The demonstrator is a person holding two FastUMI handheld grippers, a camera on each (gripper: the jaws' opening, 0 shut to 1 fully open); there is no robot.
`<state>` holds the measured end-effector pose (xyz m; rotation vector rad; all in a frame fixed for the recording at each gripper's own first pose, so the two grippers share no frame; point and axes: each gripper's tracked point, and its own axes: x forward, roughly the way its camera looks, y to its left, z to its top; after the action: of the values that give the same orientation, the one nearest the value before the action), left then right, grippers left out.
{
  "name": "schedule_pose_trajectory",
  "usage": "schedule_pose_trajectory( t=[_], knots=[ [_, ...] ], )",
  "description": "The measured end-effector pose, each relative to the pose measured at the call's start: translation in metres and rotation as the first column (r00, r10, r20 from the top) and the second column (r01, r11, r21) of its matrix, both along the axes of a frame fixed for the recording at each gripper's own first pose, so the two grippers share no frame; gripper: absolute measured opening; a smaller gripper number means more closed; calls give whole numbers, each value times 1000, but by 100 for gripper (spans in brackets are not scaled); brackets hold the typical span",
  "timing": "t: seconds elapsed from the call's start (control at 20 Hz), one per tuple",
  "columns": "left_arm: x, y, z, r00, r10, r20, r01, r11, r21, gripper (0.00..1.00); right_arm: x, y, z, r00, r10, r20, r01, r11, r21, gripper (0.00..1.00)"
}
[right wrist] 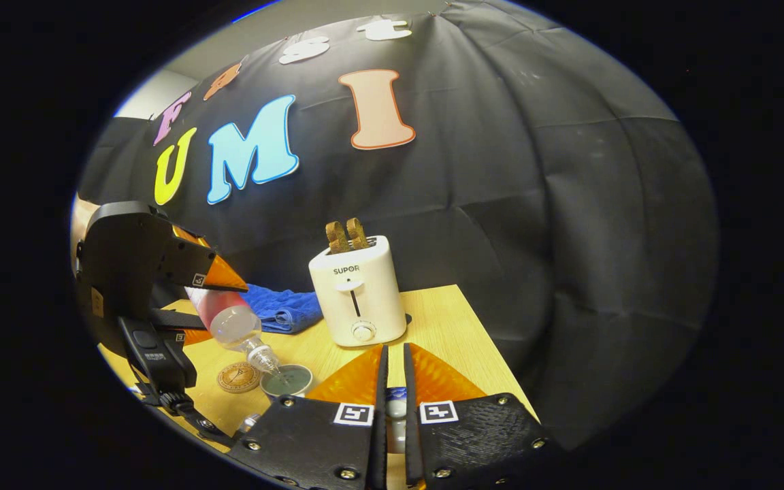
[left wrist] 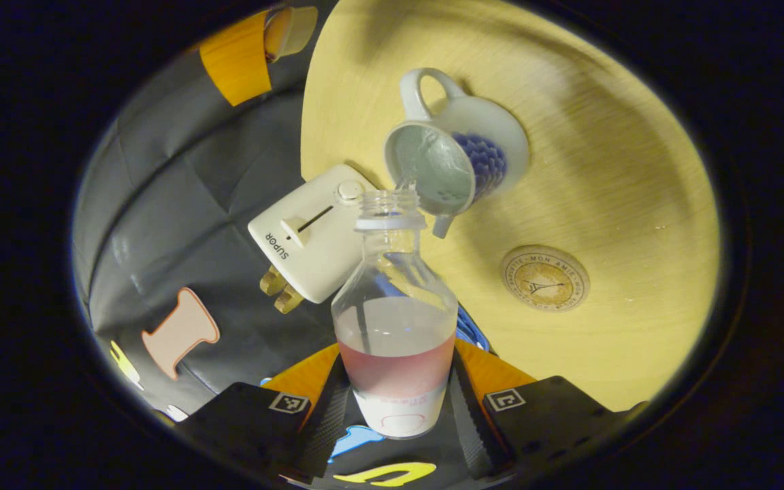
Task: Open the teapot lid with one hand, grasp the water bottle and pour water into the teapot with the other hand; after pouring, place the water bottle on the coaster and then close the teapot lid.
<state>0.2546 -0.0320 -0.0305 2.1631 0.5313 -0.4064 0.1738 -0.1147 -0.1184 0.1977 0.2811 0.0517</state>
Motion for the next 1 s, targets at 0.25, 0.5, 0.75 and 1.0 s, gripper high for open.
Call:
schedule_pose_trajectory(
  t=[0.25,0.5,0.75,1.0],
  knots=[
    [3,-1,1,1000,-11,-4,11,999,53,84,0,0,2,1000,1,4,-1,1000,1,10],
    [1,-8,7,999,-33,7,32,996,87,84,-1,1,2,1000,5,2,-5,1000,1,10],
    [3,-5,7,999,-28,16,27,997,71,84,-1,-1,5,1000,-4,9,4,1000,15,10],
    [5,-9,12,998,-53,35,49,993,104,84,-1,0,2,1000,-3,4,3,1000,16,10]
  ],
)
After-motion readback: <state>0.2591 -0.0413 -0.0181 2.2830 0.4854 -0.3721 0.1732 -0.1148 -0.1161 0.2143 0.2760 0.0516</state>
